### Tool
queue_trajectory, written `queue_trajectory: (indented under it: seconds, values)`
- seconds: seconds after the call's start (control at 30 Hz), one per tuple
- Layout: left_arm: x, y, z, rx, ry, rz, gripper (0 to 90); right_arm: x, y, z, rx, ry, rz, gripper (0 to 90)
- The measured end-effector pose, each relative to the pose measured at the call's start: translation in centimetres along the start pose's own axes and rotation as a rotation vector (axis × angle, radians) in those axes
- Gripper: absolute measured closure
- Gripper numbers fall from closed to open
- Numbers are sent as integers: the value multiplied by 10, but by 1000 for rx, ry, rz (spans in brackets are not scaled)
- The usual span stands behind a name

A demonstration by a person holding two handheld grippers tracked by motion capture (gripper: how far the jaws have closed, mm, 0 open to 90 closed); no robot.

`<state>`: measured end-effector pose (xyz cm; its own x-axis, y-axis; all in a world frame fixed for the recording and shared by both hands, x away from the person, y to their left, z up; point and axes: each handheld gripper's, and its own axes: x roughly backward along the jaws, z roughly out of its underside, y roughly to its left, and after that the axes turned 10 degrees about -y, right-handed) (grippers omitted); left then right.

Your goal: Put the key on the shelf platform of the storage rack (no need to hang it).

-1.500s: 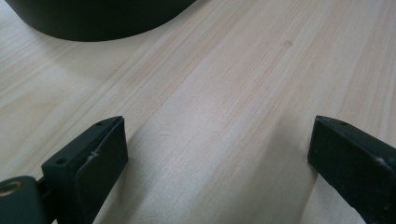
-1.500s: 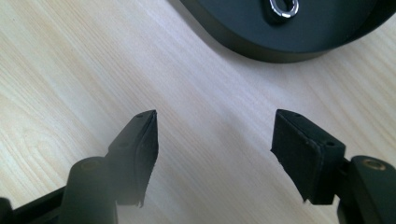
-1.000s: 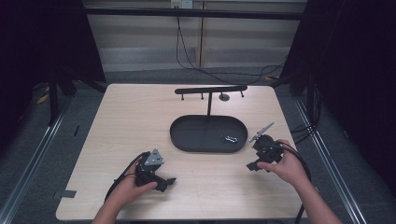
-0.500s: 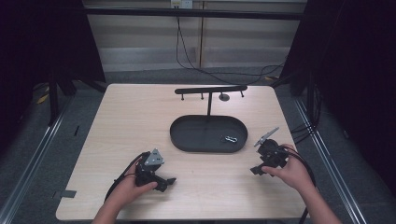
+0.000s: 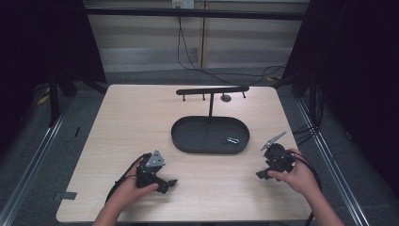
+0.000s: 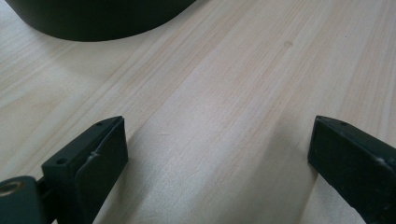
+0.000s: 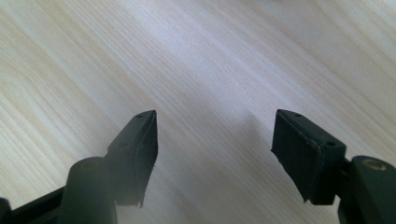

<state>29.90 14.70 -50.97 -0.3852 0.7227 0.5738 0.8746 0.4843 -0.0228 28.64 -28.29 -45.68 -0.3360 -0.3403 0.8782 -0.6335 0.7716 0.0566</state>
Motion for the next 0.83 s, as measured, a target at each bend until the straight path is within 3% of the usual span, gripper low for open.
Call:
queue_trajectory:
  seconds: [0.6,0.83]
  values:
    - [0,0,0,1,0,0,46,-2,-4,18,-30,-6,11,314]
    - [0,0,0,1,0,0,46,0,-6,22,-55,-35,-5,316]
